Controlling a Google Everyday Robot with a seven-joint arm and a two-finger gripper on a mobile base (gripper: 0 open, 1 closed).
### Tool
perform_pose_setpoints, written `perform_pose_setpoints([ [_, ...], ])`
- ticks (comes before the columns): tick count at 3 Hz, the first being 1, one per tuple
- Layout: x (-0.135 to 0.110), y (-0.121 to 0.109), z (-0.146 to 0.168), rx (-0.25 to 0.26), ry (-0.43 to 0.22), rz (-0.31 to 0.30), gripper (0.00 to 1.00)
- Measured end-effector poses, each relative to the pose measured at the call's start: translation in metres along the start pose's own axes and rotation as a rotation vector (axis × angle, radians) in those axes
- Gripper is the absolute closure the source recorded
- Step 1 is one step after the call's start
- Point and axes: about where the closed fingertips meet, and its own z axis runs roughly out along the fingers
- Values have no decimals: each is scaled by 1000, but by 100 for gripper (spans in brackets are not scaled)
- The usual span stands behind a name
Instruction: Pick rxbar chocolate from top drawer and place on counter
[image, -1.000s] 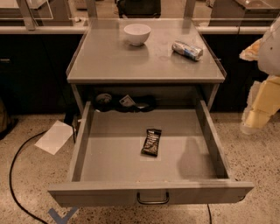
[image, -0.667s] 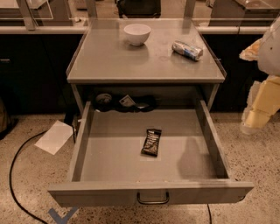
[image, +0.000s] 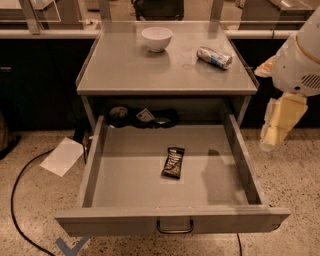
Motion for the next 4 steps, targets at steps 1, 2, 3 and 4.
perform_pose_setpoints([
  [1, -1, -17, 30, -13, -24, -40, 0],
  [2, -1, -27, 54, -20, -68, -85, 0],
  [3, -7, -29, 77, -47, -128, -137, 0],
  [4, -7, -29, 77, -47, -128, -137, 0],
])
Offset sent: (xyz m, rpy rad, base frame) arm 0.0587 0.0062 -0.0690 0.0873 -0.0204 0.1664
